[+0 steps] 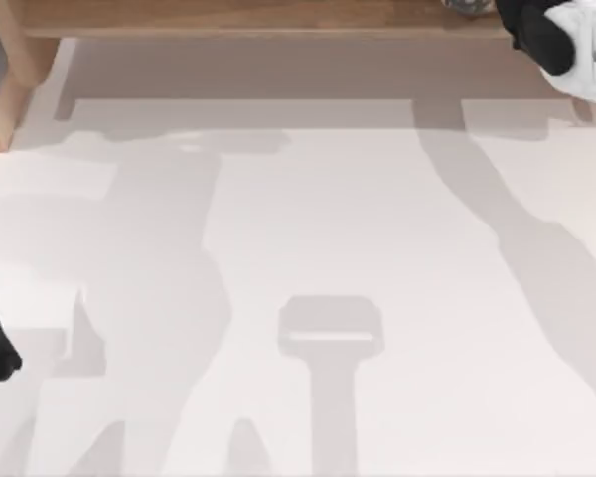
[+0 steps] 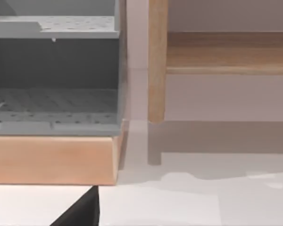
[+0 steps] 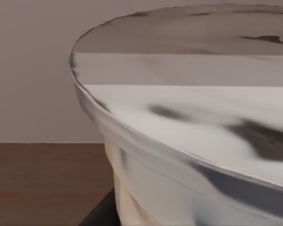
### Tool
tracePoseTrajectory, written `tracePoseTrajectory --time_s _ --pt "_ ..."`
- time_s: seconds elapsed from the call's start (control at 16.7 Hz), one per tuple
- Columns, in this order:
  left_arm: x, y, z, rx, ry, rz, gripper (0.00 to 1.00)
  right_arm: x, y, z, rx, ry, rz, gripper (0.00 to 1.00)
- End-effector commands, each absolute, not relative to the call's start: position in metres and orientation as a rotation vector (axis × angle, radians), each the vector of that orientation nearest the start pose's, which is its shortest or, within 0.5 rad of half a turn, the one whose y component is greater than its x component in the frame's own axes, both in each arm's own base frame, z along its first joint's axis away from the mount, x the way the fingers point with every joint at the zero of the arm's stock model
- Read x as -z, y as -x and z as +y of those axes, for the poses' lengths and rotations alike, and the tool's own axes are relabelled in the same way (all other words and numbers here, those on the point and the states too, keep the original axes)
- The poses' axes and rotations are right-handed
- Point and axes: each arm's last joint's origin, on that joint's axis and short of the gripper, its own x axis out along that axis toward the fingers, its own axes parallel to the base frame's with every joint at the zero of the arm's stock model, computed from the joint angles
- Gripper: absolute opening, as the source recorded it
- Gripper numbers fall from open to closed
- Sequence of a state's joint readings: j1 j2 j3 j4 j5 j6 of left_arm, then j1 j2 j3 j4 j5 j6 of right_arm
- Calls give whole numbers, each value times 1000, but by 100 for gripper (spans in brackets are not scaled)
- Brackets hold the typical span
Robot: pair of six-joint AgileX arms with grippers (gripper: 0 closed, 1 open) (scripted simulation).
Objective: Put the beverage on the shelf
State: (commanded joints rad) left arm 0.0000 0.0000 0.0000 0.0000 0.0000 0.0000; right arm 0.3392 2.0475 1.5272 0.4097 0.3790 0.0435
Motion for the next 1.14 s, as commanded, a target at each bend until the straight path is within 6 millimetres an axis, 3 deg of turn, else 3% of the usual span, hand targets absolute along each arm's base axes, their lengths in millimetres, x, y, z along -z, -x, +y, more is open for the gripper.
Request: tracePoseTrajectory --time_s 0.78,1.14 --pt "-160 -106 -1 0 0 0 100 -254 -460 156 20 8 98 98" --pt "-160 -106 -1 0 0 0 100 -254 -460 156 20 8 98 100"
